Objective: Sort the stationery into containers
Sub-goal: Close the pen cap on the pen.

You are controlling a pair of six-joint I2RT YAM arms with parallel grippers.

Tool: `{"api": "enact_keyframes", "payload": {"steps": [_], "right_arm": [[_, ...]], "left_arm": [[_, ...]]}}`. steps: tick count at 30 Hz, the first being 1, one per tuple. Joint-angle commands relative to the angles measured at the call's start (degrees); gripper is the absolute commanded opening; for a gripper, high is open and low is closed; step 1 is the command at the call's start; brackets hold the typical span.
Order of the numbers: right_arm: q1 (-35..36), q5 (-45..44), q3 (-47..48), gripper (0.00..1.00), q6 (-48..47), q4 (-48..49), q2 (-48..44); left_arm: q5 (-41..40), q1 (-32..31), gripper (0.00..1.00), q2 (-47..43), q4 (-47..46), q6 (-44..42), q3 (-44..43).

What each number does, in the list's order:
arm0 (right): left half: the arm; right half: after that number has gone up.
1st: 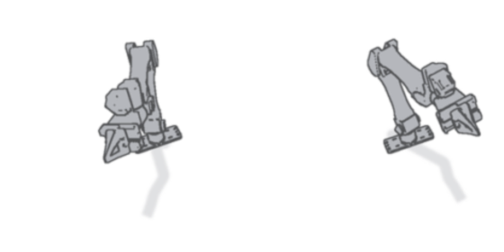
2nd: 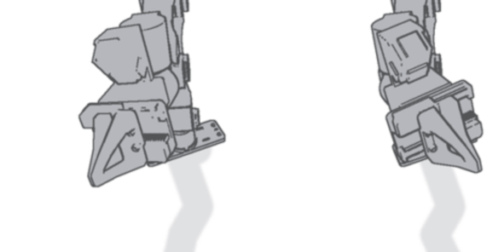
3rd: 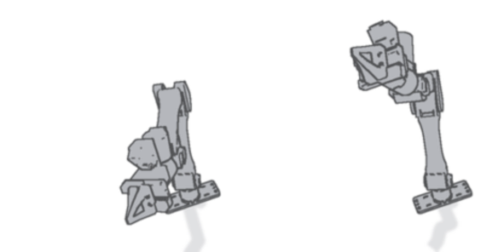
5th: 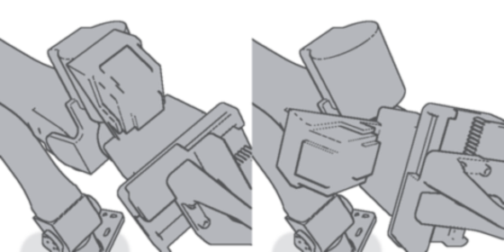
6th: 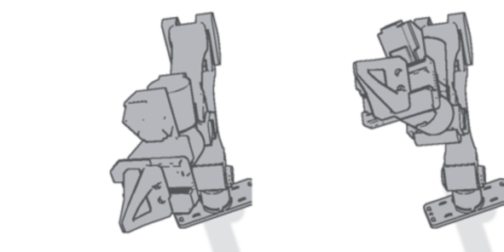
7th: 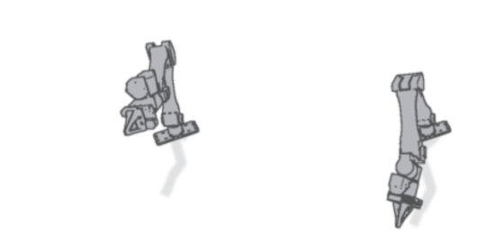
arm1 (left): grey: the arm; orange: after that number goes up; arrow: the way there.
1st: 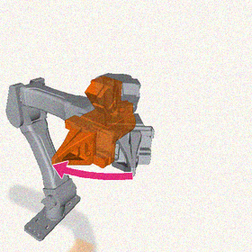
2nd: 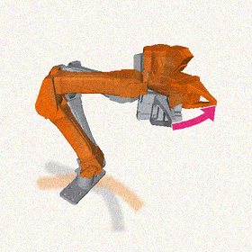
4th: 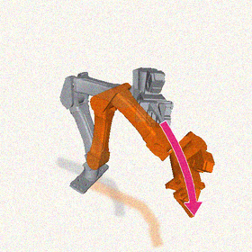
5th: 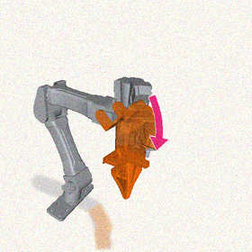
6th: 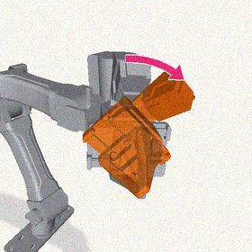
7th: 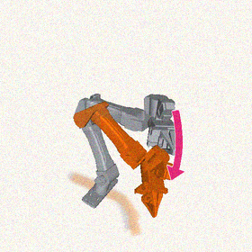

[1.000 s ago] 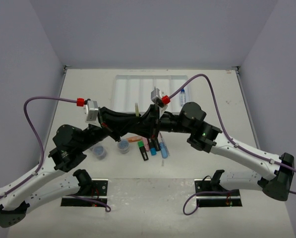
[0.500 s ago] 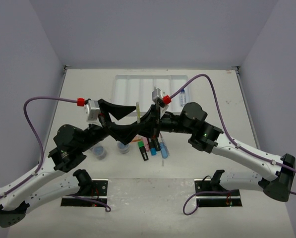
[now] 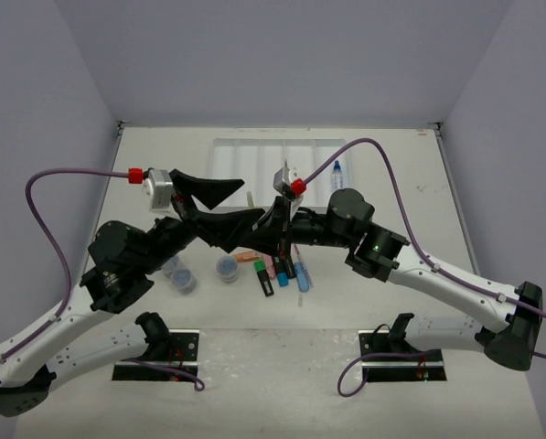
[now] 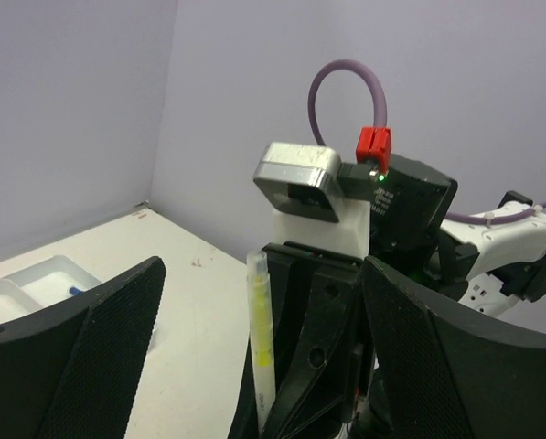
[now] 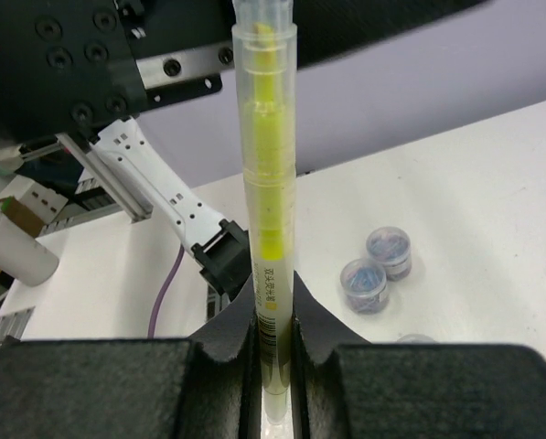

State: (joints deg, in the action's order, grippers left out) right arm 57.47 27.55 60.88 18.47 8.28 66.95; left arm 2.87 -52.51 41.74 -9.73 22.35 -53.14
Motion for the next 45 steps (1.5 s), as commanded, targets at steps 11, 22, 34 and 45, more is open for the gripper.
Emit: {"api": "enact_keyframes", "payload": {"steps": [11, 22, 34, 45], "right_arm": [[0.3, 0.6, 2.0, 0.00, -2.5, -0.5, -0.9], [0.3, -1.4, 2.3, 0.00, -2.1, 0.7, -2.1], [-0.3, -9.9, 15.9, 0.00, -6.5, -3.5, -0.3], [-3.8, -10.0, 41.1, 0.00, -5.9, -9.0, 9.0]], "left_arm": [[-2.6, 0.0, 0.47, 2.0, 0.9, -0.4, -4.0], [-0.3, 0.0, 0.14, 3.1, 0.1, 2.0, -3.5], [5.3, 0.0, 0.00, 2.9, -0.1, 7.2, 1.2], [9.4, -4.5, 0.00, 2.9, -6.3, 11.8, 9.5]]}}
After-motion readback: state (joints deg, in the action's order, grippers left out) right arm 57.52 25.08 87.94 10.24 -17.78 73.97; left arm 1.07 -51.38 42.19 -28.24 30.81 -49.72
